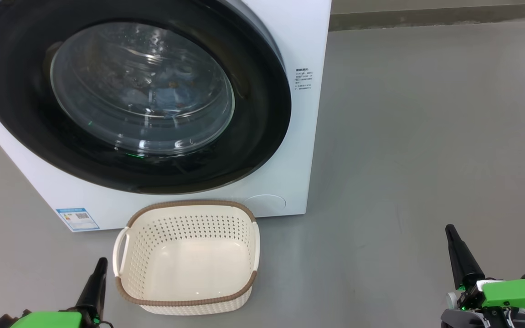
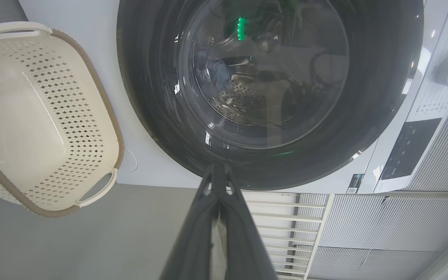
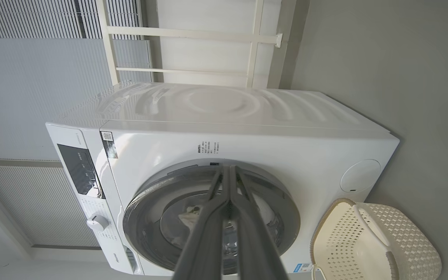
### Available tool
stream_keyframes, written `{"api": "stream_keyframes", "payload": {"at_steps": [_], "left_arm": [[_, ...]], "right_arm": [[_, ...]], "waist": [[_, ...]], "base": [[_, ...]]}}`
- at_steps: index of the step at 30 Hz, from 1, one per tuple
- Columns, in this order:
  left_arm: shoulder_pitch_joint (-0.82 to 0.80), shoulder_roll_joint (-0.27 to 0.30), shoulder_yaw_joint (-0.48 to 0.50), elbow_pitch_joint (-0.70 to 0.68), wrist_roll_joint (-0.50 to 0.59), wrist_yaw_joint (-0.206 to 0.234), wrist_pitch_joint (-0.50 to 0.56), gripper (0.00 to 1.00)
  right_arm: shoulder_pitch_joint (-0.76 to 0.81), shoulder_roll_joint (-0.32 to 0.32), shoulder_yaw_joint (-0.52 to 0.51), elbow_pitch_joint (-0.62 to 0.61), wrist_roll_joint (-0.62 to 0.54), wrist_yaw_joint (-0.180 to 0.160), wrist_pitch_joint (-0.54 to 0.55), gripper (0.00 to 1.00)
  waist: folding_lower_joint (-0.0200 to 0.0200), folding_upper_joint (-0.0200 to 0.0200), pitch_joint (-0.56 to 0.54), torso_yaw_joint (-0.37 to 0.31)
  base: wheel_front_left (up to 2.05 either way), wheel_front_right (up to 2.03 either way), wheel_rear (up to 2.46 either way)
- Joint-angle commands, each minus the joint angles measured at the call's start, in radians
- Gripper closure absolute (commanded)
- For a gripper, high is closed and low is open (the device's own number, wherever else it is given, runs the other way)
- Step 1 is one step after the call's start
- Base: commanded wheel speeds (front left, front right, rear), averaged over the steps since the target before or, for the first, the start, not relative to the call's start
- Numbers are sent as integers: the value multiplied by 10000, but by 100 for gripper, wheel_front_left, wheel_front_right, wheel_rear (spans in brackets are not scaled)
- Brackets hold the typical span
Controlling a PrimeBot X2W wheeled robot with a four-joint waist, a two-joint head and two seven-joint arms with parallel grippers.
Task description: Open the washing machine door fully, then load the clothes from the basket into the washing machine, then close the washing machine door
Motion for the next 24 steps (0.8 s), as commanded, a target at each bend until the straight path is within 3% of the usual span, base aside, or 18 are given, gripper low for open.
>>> {"api": "stream_keyframes", "payload": {"at_steps": [1, 24], "left_arm": [[-427, 104, 358, -247, -264, -29, 99, 100], [-433, 99, 359, -248, -338, -29, 118, 100]], "right_arm": [[-93, -3, 165, -353, 268, 16, 143, 100], [-87, 3, 154, -364, 333, 16, 164, 100]], "waist": [[0, 0, -12, 4], [0, 0, -18, 6]], "base": [[0, 0, 0], [0, 0, 0]]}}
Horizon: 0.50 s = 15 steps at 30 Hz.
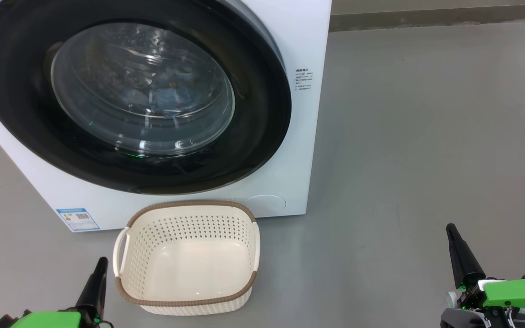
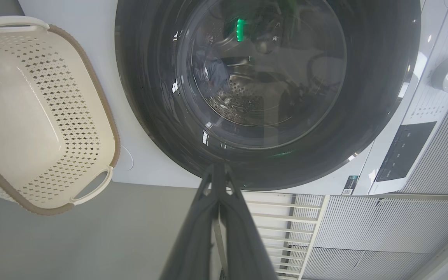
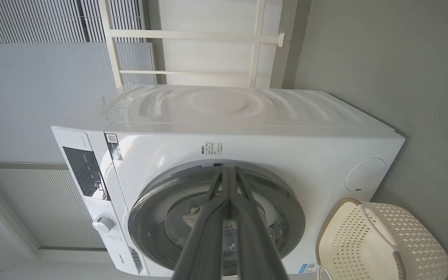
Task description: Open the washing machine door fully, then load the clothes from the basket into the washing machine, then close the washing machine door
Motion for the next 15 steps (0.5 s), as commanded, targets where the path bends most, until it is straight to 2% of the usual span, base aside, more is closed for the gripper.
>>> {"api": "stream_keyframes", "payload": {"at_steps": [1, 15], "left_arm": [[-422, 127, 351, -248, -83, -29, 64, 100], [-422, 127, 349, -248, -84, -29, 63, 100]], "right_arm": [[-87, -36, 217, -307, 112, 16, 85, 100], [-87, -36, 219, -307, 114, 16, 84, 100]], "waist": [[0, 0, 0, 0], [0, 0, 0, 0]], "base": [[0, 0, 0], [0, 0, 0]]}}
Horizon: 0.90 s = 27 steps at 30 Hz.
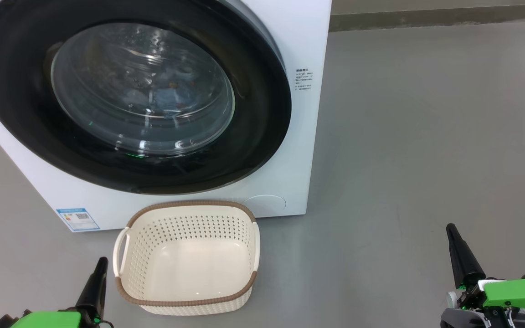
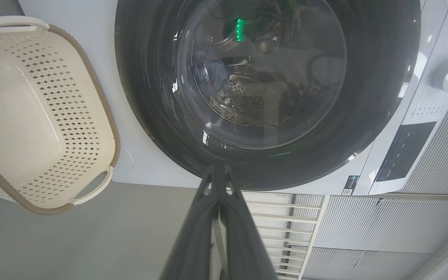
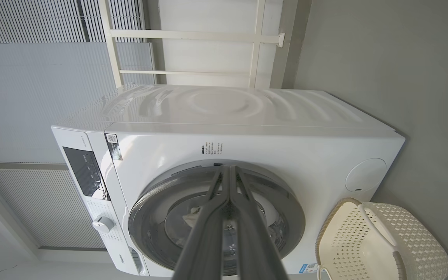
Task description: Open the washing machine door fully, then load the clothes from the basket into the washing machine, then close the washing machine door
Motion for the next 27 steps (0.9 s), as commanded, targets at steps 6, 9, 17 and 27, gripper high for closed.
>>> {"api": "stream_keyframes", "payload": {"at_steps": [6, 9, 17, 27], "left_arm": [[-421, 129, 349, -248, -84, -29, 62, 100], [-421, 129, 348, -248, -85, -29, 62, 100], [-421, 129, 348, -248, -85, -29, 62, 100], [-421, 129, 347, -248, -86, -29, 61, 100]], "right_arm": [[-87, -36, 222, -307, 115, 16, 83, 100], [-87, -35, 223, -307, 116, 16, 83, 100], [-87, -35, 224, -307, 117, 16, 82, 100], [-87, -35, 225, -307, 118, 16, 81, 100]], "waist": [[0, -1, 0, 0], [0, -1, 0, 0], [0, -1, 0, 0], [0, -1, 0, 0]], "base": [[0, 0, 0], [0, 0, 0], [0, 0, 0], [0, 0, 0]]}}
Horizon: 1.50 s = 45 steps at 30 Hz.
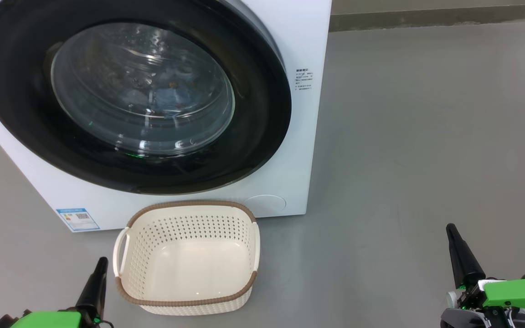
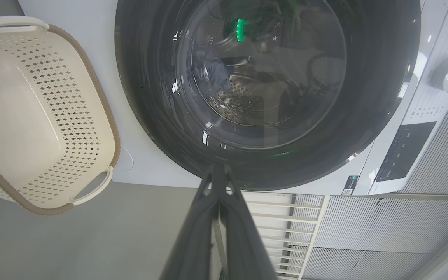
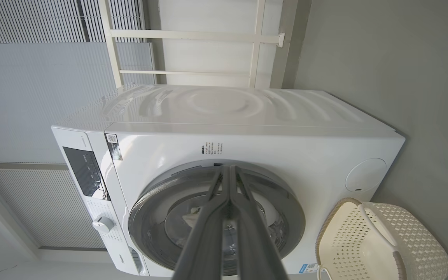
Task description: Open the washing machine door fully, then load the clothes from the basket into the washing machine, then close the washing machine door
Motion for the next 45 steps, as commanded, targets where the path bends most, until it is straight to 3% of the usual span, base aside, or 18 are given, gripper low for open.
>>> {"api": "stream_keyframes", "payload": {"at_steps": [1, 45], "left_arm": [[-421, 129, 347, -248, -86, -29, 61, 100], [-421, 129, 345, -248, -87, -29, 60, 100]], "right_arm": [[-87, -35, 225, -307, 118, 16, 81, 100], [-87, -35, 228, -307, 120, 16, 78, 100]], "waist": [[0, -1, 0, 0], [0, -1, 0, 0]], "base": [[0, 0, 0], [0, 0, 0]]}}
